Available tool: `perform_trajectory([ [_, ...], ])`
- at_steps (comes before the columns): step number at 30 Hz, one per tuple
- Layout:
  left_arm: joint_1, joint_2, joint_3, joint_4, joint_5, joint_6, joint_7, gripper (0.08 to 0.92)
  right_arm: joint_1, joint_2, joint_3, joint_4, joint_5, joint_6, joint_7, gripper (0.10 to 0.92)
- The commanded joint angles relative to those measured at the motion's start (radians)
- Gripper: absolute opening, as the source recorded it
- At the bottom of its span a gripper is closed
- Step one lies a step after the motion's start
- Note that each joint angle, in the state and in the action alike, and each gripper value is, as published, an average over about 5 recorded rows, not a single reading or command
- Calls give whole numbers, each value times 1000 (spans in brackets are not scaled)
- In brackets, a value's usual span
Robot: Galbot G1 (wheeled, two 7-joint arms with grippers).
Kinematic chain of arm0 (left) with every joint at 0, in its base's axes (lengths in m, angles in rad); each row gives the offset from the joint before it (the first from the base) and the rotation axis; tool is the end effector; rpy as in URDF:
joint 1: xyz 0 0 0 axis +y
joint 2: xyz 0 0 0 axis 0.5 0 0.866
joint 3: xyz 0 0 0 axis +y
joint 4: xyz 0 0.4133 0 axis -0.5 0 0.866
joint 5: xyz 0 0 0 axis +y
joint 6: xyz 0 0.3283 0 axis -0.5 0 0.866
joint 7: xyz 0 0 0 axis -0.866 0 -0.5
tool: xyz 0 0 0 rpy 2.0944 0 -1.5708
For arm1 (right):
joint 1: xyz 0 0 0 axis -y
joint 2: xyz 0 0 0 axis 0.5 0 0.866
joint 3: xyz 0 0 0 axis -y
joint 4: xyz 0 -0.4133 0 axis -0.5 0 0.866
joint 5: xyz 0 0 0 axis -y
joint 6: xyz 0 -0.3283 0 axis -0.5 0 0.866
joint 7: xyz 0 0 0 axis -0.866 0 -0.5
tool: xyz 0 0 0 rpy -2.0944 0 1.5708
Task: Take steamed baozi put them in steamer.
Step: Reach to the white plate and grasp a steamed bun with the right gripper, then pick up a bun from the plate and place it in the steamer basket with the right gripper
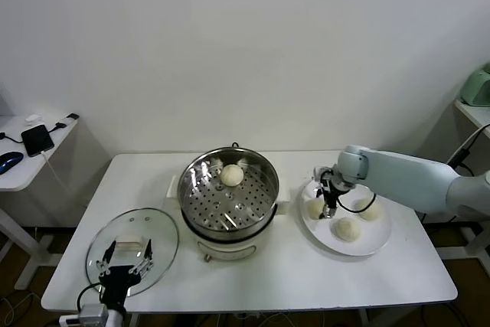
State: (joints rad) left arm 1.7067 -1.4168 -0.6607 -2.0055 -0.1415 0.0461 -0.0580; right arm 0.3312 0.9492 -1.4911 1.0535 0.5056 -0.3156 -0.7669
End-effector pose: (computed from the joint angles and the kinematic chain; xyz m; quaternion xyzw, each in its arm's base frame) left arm 0.0704 0.0824 -0.3906 0.0553 -0.9898 -0.0340 0.1267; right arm 0.5832 -0.1257 -0.2385 0.4756 -0.5774 0.4976 0.4392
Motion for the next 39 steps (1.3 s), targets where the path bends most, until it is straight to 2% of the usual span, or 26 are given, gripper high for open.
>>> perform_trajectory([
  [1, 5, -2, 3, -7, 2, 1, 0, 823, 59, -22, -17, 27, 13, 3, -49, 712],
  [6, 7, -3, 5, -13, 2, 2, 0, 823, 234, -50, -101, 51, 46, 44, -113, 698],
  [10, 7, -4, 7, -20, 2, 4, 0, 823, 467, -43, -247, 87, 130, 85, -186, 695],
  [15, 7, -3, 10, -34, 2, 9, 0, 823, 728, 17, -348, 173, 363, 67, -190, 694],
  [20, 10, -5, 21, -50, 1, 12, 0, 823, 850, 139, -307, 305, 587, -28, -87, 696],
  [24, 11, -11, 27, -64, -1, 17, 0, 823, 827, 273, -235, 375, 726, -122, 17, 696],
  [27, 11, -17, 29, -77, -4, 25, 1, 823, 762, 367, -196, 385, 773, -167, 75, 696],
  [33, 21, -16, 30, -93, -9, 24, 1, 823, 596, 502, -156, 332, 799, -222, 155, 696],
  [39, 29, -9, 26, -103, -16, 23, -1, 823, 458, 582, -150, 249, 764, -254, 220, 696],
])
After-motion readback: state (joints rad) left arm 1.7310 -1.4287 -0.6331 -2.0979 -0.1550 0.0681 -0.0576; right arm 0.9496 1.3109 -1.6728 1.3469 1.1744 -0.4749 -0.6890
